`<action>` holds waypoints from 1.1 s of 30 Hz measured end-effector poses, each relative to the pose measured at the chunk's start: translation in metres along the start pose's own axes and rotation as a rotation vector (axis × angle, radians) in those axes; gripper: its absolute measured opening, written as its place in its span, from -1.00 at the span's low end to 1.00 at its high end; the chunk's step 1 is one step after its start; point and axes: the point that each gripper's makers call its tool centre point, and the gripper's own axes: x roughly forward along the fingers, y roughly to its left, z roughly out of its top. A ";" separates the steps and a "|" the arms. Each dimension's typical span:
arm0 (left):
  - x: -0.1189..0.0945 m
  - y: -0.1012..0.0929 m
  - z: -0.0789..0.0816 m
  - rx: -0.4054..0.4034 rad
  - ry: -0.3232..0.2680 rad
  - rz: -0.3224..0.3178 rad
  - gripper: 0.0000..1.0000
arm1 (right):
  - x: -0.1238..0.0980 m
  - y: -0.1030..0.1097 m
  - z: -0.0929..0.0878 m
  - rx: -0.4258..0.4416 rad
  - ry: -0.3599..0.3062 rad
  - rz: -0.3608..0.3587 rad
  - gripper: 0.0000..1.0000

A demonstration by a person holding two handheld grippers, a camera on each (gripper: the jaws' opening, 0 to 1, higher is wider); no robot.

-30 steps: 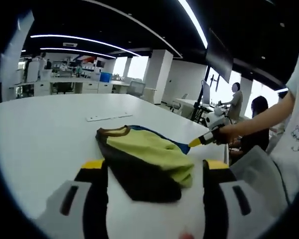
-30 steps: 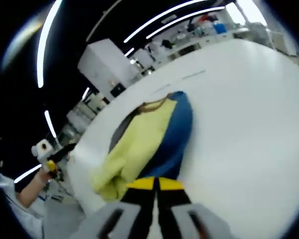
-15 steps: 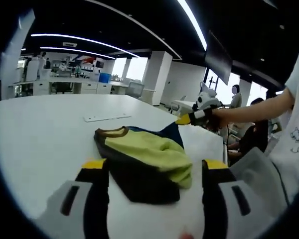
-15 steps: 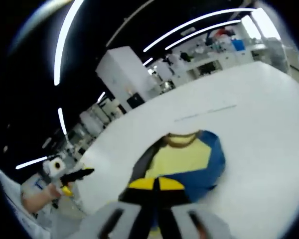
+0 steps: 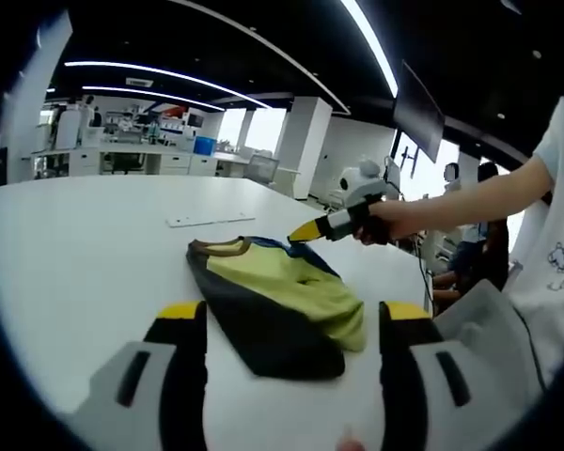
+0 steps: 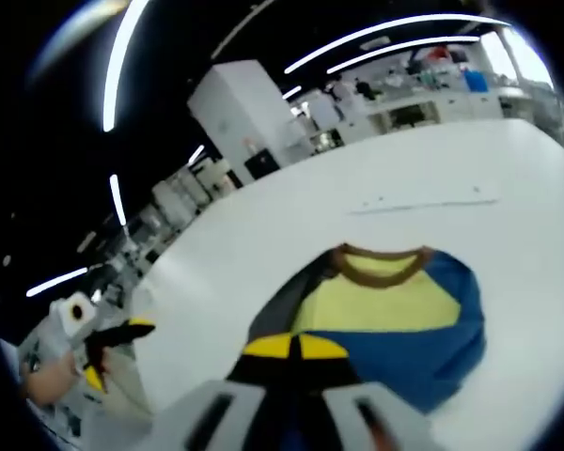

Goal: Fold the garment on the visible template until the final outline fits inside the template.

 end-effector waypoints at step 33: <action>0.005 0.002 -0.003 -0.035 -0.005 0.011 0.42 | 0.040 -0.006 -0.023 -0.152 0.104 0.020 -0.52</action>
